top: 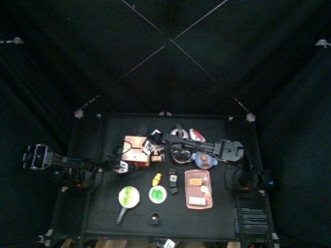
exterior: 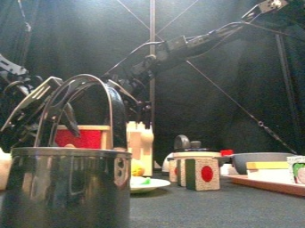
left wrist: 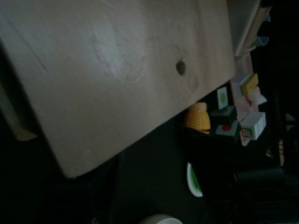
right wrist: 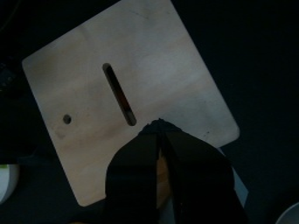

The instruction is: Grasp drawer handle

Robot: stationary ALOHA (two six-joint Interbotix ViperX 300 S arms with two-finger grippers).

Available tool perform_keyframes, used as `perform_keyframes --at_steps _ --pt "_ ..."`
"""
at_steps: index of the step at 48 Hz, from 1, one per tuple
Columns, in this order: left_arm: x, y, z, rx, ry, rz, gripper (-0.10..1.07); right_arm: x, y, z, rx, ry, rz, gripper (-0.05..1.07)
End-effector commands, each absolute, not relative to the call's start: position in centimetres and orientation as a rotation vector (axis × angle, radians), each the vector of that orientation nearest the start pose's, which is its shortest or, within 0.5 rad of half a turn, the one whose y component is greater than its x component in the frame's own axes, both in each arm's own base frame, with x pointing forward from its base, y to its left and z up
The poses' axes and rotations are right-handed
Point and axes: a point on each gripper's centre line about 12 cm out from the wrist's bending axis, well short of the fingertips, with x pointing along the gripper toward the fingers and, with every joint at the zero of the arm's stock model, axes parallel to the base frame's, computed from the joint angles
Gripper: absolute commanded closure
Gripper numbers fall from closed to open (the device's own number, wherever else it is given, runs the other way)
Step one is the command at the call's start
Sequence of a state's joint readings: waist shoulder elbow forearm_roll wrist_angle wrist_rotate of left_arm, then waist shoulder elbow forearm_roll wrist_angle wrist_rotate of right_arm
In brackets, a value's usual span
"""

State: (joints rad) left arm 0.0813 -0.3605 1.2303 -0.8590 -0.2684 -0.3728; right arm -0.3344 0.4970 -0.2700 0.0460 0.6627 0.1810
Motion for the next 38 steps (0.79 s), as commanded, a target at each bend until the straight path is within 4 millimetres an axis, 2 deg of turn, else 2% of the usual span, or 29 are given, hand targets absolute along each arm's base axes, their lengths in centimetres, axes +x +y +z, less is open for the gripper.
perform_keyframes --at_steps 1,15,38 --pt "23.66 4.5 13.19 -1.126 0.406 0.655 0.1 53.18 -18.34 21.27 0.354 0.83 -0.382 0.85" --pt "23.59 5.02 13.2 -1.164 0.36 0.701 0.11 53.3 -18.23 20.72 0.351 0.838 -0.381 0.85" --pt "23.52 4.82 12.66 -1.208 0.381 0.729 0.11 53.31 -18.29 20.64 0.343 0.839 -0.383 0.85"
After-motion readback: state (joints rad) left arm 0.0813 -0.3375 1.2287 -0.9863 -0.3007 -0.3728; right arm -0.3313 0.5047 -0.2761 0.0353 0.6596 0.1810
